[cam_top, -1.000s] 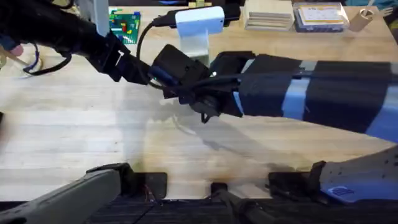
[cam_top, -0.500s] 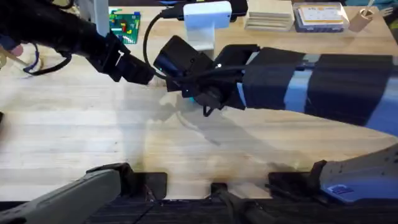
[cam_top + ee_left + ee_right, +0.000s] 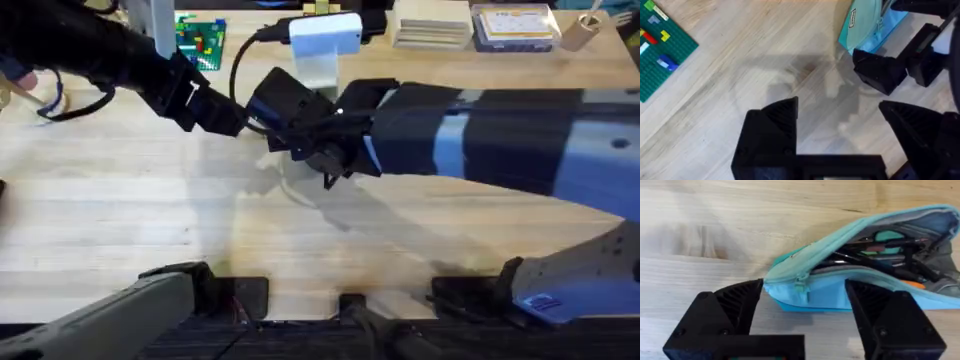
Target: Unzip the bag, pick up the pens from the table one at a time and place them inside, then zip the bag closed.
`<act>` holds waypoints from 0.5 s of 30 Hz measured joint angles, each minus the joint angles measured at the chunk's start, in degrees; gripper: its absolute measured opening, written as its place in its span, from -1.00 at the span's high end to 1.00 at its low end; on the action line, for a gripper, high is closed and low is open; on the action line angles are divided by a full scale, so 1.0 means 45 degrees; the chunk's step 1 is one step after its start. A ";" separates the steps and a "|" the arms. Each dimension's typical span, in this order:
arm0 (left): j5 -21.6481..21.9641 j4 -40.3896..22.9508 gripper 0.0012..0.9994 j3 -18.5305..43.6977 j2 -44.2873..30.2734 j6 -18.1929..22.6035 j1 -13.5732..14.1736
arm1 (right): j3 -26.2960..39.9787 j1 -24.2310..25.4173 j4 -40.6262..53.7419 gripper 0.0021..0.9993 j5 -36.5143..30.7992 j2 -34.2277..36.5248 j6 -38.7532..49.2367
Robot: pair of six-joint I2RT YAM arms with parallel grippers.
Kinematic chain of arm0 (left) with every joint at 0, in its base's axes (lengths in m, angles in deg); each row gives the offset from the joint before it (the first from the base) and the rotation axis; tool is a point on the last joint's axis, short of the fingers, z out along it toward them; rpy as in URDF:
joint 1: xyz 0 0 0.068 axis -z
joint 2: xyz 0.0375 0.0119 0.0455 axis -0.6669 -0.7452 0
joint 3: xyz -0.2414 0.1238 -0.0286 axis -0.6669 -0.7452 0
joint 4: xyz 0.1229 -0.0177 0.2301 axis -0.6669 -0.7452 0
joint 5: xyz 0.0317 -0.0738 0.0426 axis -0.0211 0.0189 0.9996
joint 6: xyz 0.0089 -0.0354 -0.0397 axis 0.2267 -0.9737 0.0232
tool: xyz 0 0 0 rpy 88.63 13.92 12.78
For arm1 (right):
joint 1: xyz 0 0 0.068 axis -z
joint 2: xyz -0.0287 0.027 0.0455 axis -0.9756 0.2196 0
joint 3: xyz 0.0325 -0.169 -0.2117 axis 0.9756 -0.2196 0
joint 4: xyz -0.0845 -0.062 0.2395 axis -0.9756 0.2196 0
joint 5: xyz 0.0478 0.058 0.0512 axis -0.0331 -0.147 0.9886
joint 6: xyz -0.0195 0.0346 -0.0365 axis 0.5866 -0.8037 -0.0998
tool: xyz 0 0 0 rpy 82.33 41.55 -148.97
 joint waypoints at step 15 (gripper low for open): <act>0.0000 0.0000 -0.99 0.0001 -0.0003 -0.0004 0.0000 | 0.0000 0.0000 -0.0176 -0.83 -0.0005 0.0081 0.0000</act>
